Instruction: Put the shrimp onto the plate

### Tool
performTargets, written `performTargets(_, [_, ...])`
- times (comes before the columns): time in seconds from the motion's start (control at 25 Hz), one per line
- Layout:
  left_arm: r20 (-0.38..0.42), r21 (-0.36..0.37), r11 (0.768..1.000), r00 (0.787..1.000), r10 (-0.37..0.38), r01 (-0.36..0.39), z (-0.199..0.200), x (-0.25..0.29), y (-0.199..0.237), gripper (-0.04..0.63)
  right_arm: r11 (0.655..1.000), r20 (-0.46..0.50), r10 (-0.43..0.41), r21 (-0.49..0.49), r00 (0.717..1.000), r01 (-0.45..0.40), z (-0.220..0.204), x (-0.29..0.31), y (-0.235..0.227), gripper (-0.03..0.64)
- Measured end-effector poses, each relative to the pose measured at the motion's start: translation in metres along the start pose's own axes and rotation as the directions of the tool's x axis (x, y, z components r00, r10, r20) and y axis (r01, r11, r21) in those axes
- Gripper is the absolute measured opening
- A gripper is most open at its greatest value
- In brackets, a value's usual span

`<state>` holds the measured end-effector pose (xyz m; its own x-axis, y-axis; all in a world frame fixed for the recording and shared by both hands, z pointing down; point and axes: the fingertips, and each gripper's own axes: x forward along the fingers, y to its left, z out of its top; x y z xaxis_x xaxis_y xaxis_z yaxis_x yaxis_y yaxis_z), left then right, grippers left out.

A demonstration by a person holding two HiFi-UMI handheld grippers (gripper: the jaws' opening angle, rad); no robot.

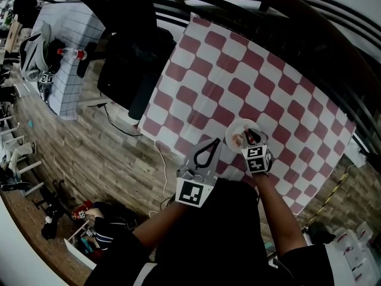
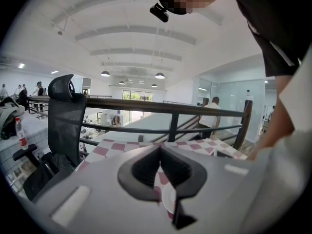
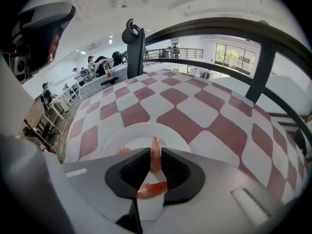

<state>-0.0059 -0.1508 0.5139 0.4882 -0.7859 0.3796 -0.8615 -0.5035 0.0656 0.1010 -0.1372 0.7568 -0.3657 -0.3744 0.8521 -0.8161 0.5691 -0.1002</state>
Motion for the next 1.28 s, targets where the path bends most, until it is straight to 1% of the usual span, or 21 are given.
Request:
performTargets(0.32, [-0.013,-0.004,1.0,1.0,-0.003,0.003,-0.007,-0.001,-0.002,0.008,1.0,0.021,0.017,0.025,1.0,-0.018,-0.003,0.0,0.0,0.071])
performTargets(0.52, [-0.007,-0.027,1.0,1.0,-0.001,0.001,-0.004,-0.005,-0.001,0.008,0.998,0.039,0.023,0.064,0.999,-0.025,0.007,-0.012,-0.002,0.078])
performTargets(0.64, [-0.007,-0.026,1.0,1.0,-0.007,0.007,-0.004,-0.007,-0.004,0.008,0.998,0.053,0.017,0.058,0.998,-0.02,0.009,-0.017,-0.004,0.077])
performTargets(0.8, [0.009,-0.025,0.999,1.0,-0.024,0.024,-0.002,-0.009,-0.007,0.008,0.998,0.08,0.004,0.059,0.997,-0.009,0.016,-0.029,-0.002,0.075])
performTargets(1.04, [0.033,-0.035,0.998,0.998,-0.057,0.058,0.006,-0.017,-0.017,0.008,0.996,0.12,-0.016,0.089,0.993,0.006,0.025,-0.055,0.005,0.071])
performTargets(1.28, [0.072,-0.008,0.995,0.992,-0.103,0.103,0.016,-0.031,-0.025,0.008,0.992,0.177,-0.062,0.119,0.982,0.041,0.032,-0.089,0.019,0.069])
